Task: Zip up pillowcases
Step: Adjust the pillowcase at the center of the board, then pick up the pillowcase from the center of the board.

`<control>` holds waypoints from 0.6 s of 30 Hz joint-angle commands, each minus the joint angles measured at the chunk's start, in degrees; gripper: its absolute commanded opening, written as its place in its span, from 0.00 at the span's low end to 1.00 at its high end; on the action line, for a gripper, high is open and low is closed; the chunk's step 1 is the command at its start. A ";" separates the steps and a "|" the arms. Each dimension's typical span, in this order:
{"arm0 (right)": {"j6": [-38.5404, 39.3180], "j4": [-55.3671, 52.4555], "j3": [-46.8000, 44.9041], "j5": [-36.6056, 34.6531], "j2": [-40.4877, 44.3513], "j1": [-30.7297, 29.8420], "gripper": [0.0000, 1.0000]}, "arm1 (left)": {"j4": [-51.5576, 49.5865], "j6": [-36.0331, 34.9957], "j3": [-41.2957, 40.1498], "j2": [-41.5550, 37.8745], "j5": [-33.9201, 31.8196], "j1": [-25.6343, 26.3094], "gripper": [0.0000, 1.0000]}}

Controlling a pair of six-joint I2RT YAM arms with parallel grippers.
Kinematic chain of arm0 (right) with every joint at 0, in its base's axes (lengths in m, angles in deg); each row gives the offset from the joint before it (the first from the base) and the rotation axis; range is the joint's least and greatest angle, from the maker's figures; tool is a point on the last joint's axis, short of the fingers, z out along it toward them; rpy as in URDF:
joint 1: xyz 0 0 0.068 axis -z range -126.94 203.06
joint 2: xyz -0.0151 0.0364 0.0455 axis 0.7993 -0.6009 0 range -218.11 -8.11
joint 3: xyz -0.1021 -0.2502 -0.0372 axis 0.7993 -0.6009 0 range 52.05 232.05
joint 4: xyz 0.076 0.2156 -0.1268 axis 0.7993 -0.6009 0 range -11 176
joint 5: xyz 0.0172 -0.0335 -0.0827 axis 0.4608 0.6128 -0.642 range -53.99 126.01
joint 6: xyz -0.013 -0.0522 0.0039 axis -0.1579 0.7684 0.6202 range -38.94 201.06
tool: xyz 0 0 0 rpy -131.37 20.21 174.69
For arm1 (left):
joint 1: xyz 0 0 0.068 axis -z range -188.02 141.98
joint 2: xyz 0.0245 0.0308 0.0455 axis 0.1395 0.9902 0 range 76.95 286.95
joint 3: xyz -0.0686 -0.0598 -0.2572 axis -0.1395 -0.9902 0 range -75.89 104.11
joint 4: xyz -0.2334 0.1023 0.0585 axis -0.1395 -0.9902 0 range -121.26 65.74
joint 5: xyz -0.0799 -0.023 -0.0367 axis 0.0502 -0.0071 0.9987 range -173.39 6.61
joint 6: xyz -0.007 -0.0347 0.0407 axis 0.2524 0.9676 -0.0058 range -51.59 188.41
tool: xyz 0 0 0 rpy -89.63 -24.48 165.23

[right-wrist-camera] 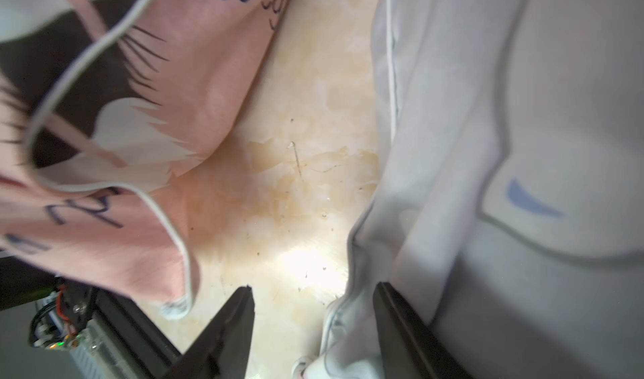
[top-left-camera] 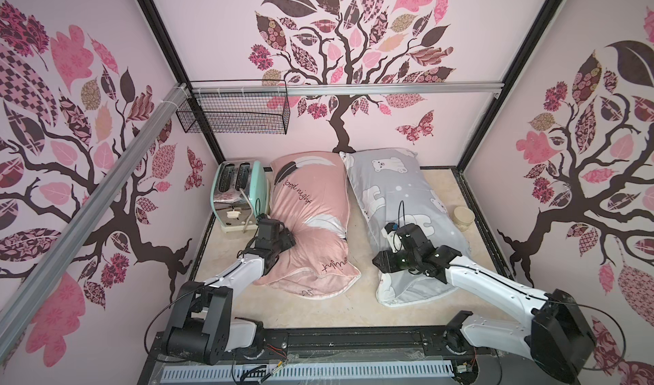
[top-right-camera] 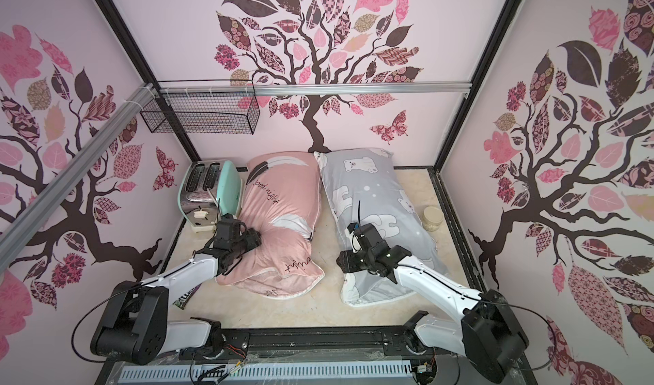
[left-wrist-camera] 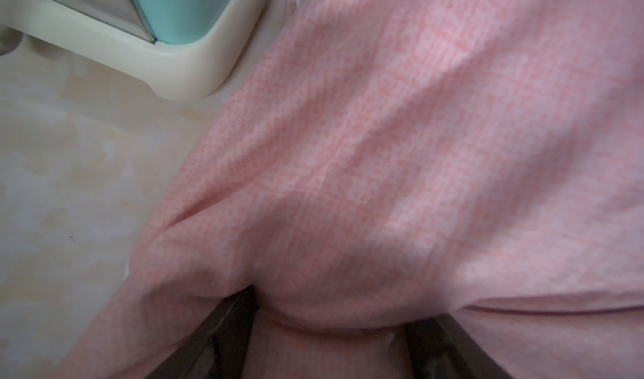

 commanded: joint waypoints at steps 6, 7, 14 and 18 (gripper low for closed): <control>-11.79 13.71 -0.04 16.42 -6.05 -4.04 0.41 | -4.81 -0.74 -2.36 2.20 -3.32 -1.79 0.71; -12.28 14.45 0.11 16.69 -7.32 -4.02 0.38 | -4.88 -0.82 -2.37 1.93 -3.44 -1.82 0.70; -15.89 21.17 -0.71 20.06 -11.98 -4.12 0.26 | -5.43 -1.26 -1.86 0.93 -3.16 -1.81 0.69; -14.87 19.36 -1.78 18.60 -13.40 -4.11 0.36 | -5.34 -1.29 -1.84 0.37 -2.78 -1.81 0.68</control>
